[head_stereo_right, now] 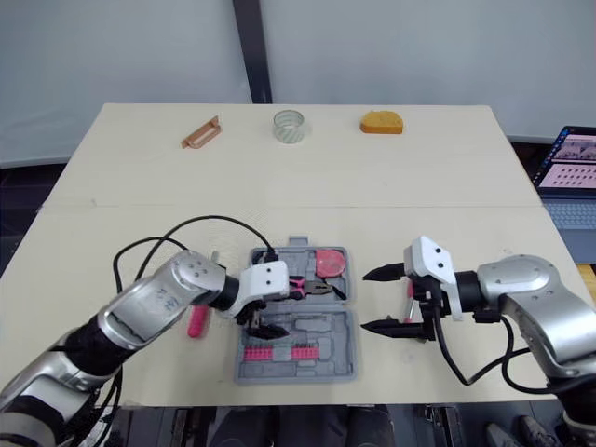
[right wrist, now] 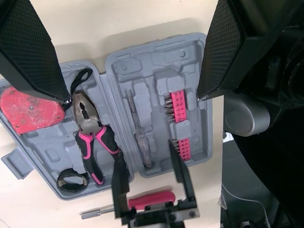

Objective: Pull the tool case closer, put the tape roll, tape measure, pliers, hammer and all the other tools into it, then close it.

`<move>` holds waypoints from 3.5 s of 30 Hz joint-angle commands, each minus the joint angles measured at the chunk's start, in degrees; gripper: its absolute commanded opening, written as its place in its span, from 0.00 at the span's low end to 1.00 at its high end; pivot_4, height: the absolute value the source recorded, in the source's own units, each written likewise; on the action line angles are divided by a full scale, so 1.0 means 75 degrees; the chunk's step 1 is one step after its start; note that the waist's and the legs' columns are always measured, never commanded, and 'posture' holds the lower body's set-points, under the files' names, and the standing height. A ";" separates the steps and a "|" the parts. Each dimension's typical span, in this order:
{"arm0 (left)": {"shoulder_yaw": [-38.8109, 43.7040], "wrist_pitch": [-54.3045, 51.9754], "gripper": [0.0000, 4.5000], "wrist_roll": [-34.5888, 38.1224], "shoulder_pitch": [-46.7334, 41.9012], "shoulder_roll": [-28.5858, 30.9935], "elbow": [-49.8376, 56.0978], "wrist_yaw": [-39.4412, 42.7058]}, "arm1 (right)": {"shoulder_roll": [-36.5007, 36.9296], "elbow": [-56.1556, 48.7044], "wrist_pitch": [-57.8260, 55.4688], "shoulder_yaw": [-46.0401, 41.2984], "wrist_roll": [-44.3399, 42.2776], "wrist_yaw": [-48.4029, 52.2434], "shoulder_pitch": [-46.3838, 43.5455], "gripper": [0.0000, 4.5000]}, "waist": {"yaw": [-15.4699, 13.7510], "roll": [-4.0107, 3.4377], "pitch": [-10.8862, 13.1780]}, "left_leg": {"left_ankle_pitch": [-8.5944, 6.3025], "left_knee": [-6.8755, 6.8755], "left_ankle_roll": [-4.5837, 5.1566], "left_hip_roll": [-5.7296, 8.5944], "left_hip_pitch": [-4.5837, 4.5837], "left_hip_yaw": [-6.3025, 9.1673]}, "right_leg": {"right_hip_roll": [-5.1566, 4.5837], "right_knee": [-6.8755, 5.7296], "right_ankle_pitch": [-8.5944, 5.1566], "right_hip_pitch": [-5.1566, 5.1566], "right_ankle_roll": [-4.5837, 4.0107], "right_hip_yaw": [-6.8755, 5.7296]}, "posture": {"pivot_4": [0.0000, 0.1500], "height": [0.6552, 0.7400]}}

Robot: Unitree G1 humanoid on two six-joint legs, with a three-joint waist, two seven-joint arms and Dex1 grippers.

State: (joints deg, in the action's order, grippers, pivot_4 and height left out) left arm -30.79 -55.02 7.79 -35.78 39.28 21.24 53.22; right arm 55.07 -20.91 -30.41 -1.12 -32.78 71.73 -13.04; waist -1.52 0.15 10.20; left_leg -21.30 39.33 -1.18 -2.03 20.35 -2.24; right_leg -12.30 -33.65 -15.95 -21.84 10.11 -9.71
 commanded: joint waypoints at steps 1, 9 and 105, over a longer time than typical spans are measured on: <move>0.1558 0.2183 0.87 0.0519 0.0550 -0.0265 -0.0652 -0.0002 | -0.0013 -0.0341 -0.0166 -0.0443 -0.0412 -0.0111 -0.0090 1.00 | 0.0004 0.0000 0.0000 | 0.0000 0.0000 0.0000 -0.0001 0.0000 0.0001 | 0.0000 -0.0001 0.0000 0.0000 0.0000 0.0000 | 1.00 1.00; 0.2671 0.4853 0.34 0.1184 0.2656 -0.0913 -0.1368 0.0543 | -0.0088 -0.0289 -0.0289 -0.0411 -0.0470 -0.0224 -0.0141 1.00 | 0.0010 -0.0002 -0.0001 | -0.0001 -0.0003 0.0001 0.0000 -0.0005 0.0000 | -0.0001 0.0000 0.0000 0.0002 0.0000 -0.0001 | 1.00 1.00; 0.9771 0.4867 0.99 0.2276 0.6533 0.0162 -0.3554 -0.1232 | -0.1982 0.5636 0.2724 -0.3868 0.0930 -0.3515 0.1498 1.00 | 0.0216 -0.0078 -0.0103 | -0.0006 -0.0037 0.0002 -0.0001 -0.0033 0.0002 | 0.0001 0.0028 0.0002 0.0035 0.0004 0.0000 | 1.00 1.00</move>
State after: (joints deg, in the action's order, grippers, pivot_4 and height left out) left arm 40.45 -20.66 24.79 12.83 40.45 -5.38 44.75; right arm 39.79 21.01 -12.89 -27.47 -26.00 47.10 -1.58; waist 0.10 -0.43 9.42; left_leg -21.34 39.05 -1.16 -2.03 20.09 -2.24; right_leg -12.29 -33.44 -15.93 -21.58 10.15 -9.70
